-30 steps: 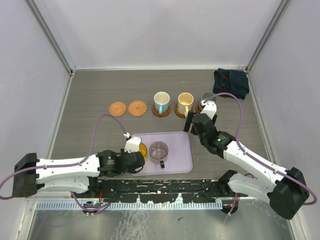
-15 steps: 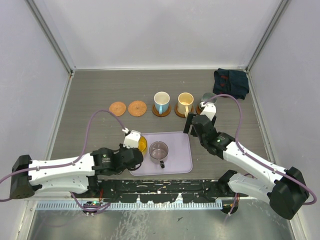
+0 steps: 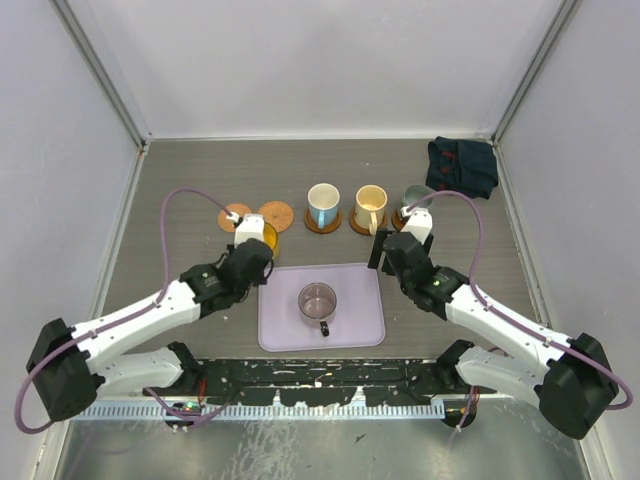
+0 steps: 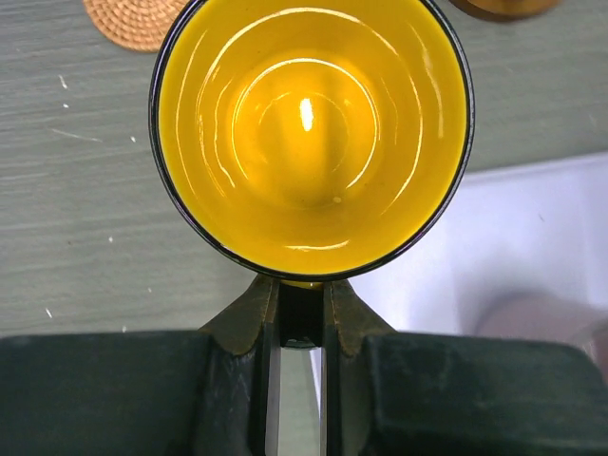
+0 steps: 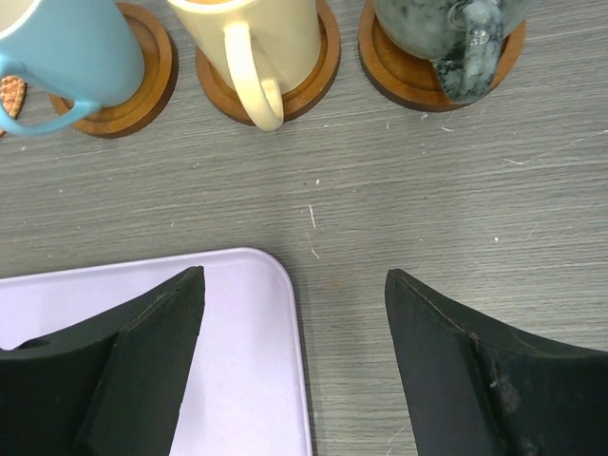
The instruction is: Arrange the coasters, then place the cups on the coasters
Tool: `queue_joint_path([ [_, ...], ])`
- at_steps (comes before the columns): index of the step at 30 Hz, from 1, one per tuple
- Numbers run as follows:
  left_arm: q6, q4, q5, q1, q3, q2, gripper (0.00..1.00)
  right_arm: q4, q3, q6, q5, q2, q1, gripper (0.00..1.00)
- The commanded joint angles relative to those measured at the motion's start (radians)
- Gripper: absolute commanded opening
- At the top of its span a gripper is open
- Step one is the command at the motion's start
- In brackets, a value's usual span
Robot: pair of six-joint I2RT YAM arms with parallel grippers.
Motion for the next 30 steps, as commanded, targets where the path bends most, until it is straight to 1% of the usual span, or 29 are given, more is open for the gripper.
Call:
queue_joint_path([
  [1, 0.146, 0.24, 0.069, 0.118, 0.085, 0.087, 0.0, 0.023, 0.013, -0.005, 0.086, -0.023, 0.001, 0.81],
  [7, 0.214, 0.328, 0.174, 0.237, 0.203, 0.275, 0.0, -0.003, 0.025, -0.005, 0.164, -0.022, -0.002, 0.82],
  [14, 0.232, 0.394, 0.241, 0.33, 0.321, 0.459, 0.0, -0.005, 0.024, -0.009, 0.184, -0.045, -0.008, 0.82],
  [22, 0.219, 0.431, 0.242, 0.357, 0.409, 0.595, 0.0, -0.01, 0.03, -0.018, 0.194, -0.062, -0.011, 0.82],
  [30, 0.214, 0.444, 0.227, 0.357, 0.427, 0.623, 0.0, -0.01, 0.029, -0.024, 0.188, -0.061, -0.012, 0.82],
])
